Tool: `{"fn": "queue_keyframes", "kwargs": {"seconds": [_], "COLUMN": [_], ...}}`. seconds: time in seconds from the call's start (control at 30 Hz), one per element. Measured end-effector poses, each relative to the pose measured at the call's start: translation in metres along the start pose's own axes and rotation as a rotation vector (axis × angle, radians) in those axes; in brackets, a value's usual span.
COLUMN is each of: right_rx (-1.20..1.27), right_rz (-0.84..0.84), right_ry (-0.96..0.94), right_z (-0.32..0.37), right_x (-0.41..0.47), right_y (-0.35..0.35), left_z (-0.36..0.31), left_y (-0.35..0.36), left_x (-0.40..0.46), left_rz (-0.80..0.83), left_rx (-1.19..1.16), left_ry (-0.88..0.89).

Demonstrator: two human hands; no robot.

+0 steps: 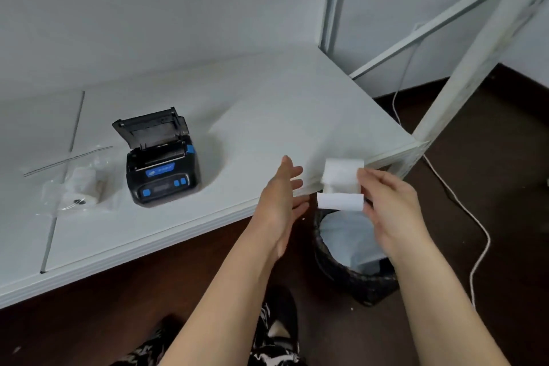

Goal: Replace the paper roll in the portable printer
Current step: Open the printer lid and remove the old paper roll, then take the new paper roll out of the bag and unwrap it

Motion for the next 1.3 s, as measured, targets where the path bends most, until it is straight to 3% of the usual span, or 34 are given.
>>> {"fn": "queue_keyframes", "kwargs": {"seconds": [0.13, 0.27, 0.47, 0.9, 1.3], "right_rx": [-0.193, -0.398, -0.331, -0.187, -0.250], "right_rz": [-0.158, -0.138, -0.092, 0.281, 0.469], "right_ry": [-0.031, -0.032, -0.112, -0.290, -0.361], "right_z": [-0.016, -0.027, 0.001, 0.029, -0.023], "right_x": [0.027, 0.039, 0.023, -0.088, -0.165], "right_y": [-0.046, -0.057, -0.031, 0.154, 0.285], "left_z": [0.016, 0.019, -0.002, -0.087, -0.050], "left_y": [0.024, 0.035, 0.012, -0.175, -0.348], "left_x": [0.001, 0.001, 0.002, -0.017, 0.008], "left_rz": [0.011, 0.020, -0.067, -0.477, -1.023], "left_rx": [0.116, 0.126, 0.114, -0.061, -0.274], "left_ry": [-0.016, -0.014, 0.068, 0.466, 0.391]}}
Point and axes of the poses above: each hand's wrist, its own x-axis towards the middle knuckle, its own y-axis out of the palm, z = x × y, the point moved 10 cm from there along x, towards the middle knuckle, and after that the axes turned 14 degrees about -z, right-handed, at the moved point
